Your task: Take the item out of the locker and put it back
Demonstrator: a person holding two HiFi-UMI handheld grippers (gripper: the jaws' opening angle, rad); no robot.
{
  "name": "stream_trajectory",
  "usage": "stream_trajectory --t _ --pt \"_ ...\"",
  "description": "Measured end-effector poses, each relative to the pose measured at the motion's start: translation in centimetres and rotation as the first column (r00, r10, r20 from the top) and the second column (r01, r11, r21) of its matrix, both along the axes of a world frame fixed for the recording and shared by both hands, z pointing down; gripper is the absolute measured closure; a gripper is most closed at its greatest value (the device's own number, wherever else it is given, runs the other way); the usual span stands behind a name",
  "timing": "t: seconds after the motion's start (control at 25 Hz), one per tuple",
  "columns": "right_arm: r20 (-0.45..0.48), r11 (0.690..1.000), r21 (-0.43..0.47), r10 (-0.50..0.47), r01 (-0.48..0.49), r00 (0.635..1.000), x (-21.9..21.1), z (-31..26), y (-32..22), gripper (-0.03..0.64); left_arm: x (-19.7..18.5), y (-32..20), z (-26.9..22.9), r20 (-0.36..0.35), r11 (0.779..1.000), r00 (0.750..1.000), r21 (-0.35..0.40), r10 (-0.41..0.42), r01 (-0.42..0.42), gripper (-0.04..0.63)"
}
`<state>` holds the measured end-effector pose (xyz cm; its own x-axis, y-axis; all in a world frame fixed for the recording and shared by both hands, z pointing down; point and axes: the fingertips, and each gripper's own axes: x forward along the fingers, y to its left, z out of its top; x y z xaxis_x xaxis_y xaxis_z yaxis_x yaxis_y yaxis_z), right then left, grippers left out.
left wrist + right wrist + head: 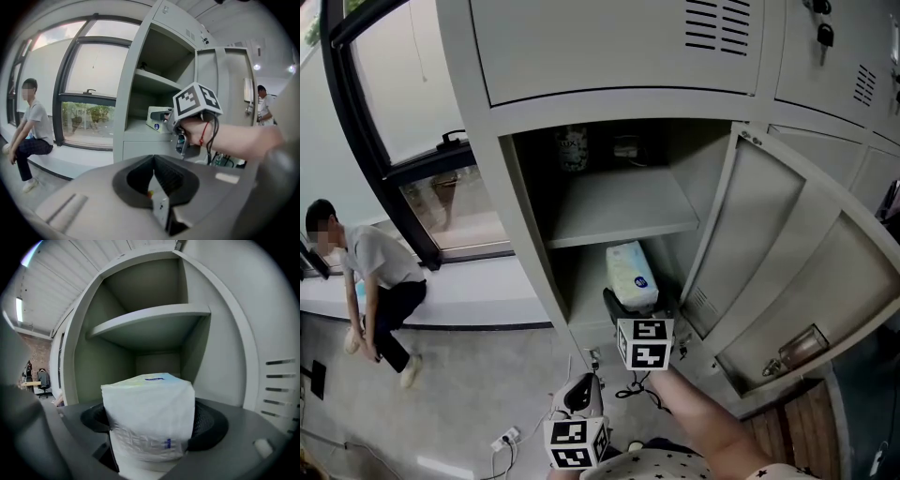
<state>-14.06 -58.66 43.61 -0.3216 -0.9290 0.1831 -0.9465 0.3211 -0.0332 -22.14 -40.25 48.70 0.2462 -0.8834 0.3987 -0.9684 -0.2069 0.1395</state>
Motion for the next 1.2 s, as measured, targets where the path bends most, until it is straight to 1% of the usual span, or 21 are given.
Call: stream_trajectory --t 0.08,0.2,0.36,0.56,0.72,0.84,1.0,1.2 --pt "-0.008 1.0 -0.005 0.009 -0.009 1.0 -0.1 0.2 -0.3 0.171 -0.3 -0.1 0.0 0.002 1.0 1.0 0.0 -0.003 0.003 0.589" --pt "-0.012 1.0 -0.005 0.01 -0.01 1.0 -0.1 0.1 -0.3 0.206 -0.6 -0.2 0.0 0.001 1.0 1.0 0.002 -0.003 0.003 0.589" --pt "0.009 1.0 -0.014 -0.01 0.01 1.0 0.4 -0.2 0.8 0.221 -0.1 -0.1 -0.2 -0.002 1.0 1.0 0.007 0.012 -0.012 0.589" --pt "0.035 0.997 0.027 -0.068 0.067 0.997 1.5 -1.4 5.4 0.225 1.0 0.1 -1.2 -0.004 0.999 0.999 0.039 0.035 -0.035 0.588" --pt "0.05 0.993 0.031 -0.116 0.115 0.992 2.7 -1.7 10.5 0.225 2.1 0.5 -2.1 -0.008 0.996 0.998 0.065 0.056 -0.055 0.589" --pt "0.055 0.991 0.01 -0.135 0.135 0.989 3.7 -1.1 13.9 0.225 2.9 0.9 -2.2 -0.012 0.995 0.998 0.077 0.067 -0.066 0.589" --pt "0.093 0.988 -0.042 -0.145 0.149 0.985 5.3 0.1 17.3 0.225 4.0 1.6 -2.0 -0.013 0.993 0.997 0.084 0.08 -0.078 0.589" --pt "0.064 0.986 -0.038 -0.159 0.162 0.985 6.1 0.8 19.7 0.225 4.4 2.3 -2.3 -0.012 0.992 0.997 0.105 0.074 -0.072 0.589"
